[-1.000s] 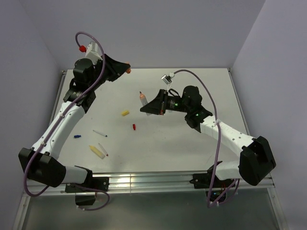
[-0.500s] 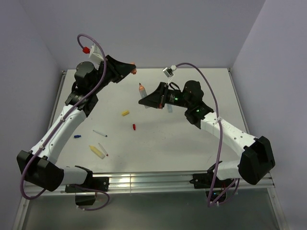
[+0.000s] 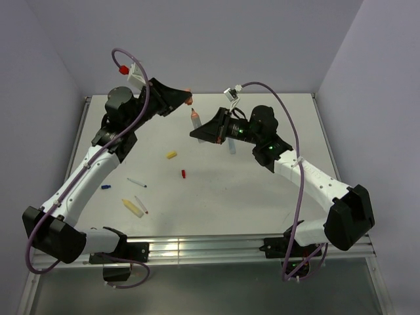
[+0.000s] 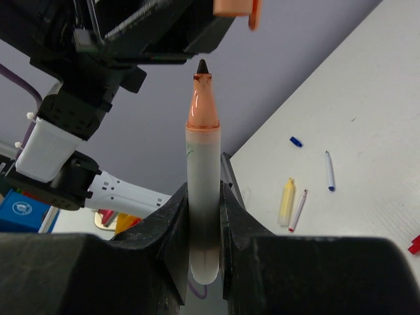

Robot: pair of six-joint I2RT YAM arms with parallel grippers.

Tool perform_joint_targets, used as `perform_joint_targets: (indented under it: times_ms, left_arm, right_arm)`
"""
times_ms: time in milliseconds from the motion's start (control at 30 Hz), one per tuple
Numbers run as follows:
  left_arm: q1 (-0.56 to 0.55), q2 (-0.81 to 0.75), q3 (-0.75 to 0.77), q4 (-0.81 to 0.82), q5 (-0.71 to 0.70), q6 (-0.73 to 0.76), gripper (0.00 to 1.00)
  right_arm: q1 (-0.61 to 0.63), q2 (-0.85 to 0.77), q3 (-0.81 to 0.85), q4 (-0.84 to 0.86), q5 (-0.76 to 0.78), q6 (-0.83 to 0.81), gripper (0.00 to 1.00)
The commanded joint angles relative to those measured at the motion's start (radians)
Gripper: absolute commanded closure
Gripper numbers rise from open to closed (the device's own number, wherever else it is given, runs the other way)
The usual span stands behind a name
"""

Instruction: Insert the pens into the pen caps

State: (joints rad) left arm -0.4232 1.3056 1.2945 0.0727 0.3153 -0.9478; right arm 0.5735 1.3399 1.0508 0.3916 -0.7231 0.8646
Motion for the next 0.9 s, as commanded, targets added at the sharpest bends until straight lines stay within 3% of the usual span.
perform_joint_targets:
  times_ms: [0, 867]
  left_arm:
    - [-0.015, -0.042, -0.015, 0.062, 0.008, 0.007, 1.00]
    - [-0.089, -0.019, -0.003, 0.015, -0.031, 0.052, 1.00]
  right_arm:
    - [-0.014, 0.007, 0.060, 0.012, 0.007, -0.021, 1.00]
    - [-0.055, 0.001, 0.069, 0.012, 0.002, -0.019, 1.00]
